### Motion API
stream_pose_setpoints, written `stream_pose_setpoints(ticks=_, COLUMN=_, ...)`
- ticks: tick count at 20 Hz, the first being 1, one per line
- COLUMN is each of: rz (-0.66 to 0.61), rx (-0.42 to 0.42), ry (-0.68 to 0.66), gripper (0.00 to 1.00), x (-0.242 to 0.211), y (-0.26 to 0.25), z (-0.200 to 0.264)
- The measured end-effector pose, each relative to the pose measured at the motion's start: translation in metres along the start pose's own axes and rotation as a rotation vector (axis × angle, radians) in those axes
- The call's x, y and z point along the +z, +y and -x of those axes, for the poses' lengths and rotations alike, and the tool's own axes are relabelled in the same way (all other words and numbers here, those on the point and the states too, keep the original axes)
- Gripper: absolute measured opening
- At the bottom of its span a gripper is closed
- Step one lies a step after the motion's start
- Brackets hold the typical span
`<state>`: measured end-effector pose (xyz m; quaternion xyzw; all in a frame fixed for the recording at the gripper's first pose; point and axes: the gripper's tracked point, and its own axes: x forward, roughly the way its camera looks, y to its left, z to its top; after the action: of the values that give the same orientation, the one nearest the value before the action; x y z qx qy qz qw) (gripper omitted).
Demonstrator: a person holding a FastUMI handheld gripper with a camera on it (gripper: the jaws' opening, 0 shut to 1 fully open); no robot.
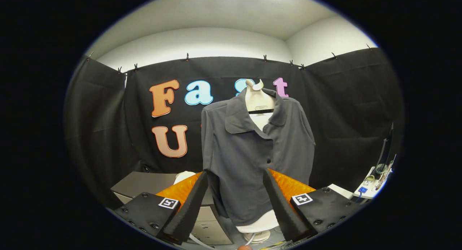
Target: Iron the clothes twice with a garment steamer, once on the left side and once on the right side.
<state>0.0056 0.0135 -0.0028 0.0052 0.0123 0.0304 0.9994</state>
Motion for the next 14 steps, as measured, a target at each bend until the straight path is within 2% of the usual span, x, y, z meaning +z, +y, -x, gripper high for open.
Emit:
stream_pose_setpoints(ticks=12, rz=0.028, rx=0.106, ry=0.055, gripper=0.98, x=-0.010, y=0.083, z=-0.019)
stream_pose_setpoints(ticks=14, rz=0.039, rx=0.144, ry=0.081, gripper=0.98, x=-0.016, y=0.106, z=-0.024)
